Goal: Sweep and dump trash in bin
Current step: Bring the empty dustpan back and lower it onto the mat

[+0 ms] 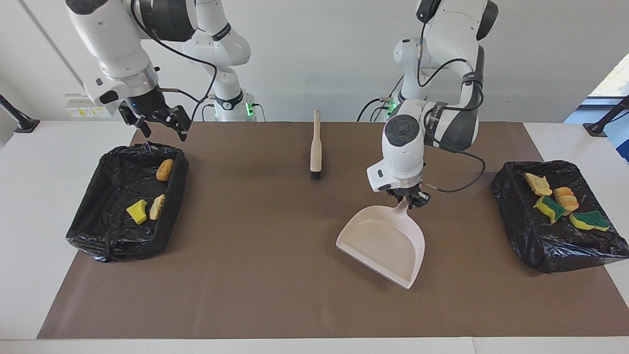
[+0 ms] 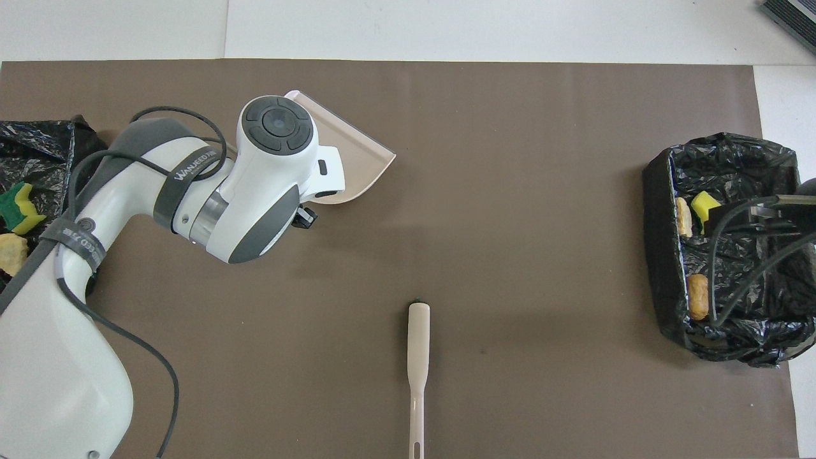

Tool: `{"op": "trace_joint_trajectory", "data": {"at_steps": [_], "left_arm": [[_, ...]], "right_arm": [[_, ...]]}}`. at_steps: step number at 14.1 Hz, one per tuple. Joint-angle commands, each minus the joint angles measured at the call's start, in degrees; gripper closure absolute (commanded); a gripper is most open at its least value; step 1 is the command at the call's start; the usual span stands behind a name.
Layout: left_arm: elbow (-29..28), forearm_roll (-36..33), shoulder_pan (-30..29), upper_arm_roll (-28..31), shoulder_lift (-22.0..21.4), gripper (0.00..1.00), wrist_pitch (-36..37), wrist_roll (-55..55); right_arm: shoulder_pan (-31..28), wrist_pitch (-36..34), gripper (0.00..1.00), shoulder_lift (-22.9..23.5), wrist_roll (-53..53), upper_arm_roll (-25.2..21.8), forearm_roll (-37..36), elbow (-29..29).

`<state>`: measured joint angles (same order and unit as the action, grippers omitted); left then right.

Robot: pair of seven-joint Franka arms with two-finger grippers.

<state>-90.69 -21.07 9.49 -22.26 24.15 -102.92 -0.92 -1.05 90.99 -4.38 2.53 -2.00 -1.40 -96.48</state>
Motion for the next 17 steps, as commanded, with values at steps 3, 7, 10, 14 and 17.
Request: {"op": "trace_joint_trajectory", "data": {"at_steps": [3,7,10,14,17], "left_arm": [[3.8,2.6,4.8,-3.0,4.5,1.0,0.1,-23.0],[14.7,4.1,9.3,-3.8,13.6,1.0,-0.7,-41.6],[16.9,4.3,10.9,-3.9,15.3,1.0,-1.0,-46.3],[18.2,5.3,11.2,-4.2,16.5,1.0,-4.0,-52.6],[16.8,8.4,10.9,-4.2,16.3,0.95,-7.7,-52.0]], "right_arm": [[0.5,-2.5,0.0,-0.4,-2.1,0.6,0.3,0.0],[0.9,-2.4,0.0,-0.5,-2.4,0.1,-0.3,0.7],[1.2,-3.9,0.0,-1.3,-2.4,-0.3,-0.4,0.8],[1.3,-4.3,0.0,-4.1,-2.2,-0.4,0.3,0.7],[4.7,-3.5,0.0,-4.3,-1.9,-4.1,0.0,0.3]]}}
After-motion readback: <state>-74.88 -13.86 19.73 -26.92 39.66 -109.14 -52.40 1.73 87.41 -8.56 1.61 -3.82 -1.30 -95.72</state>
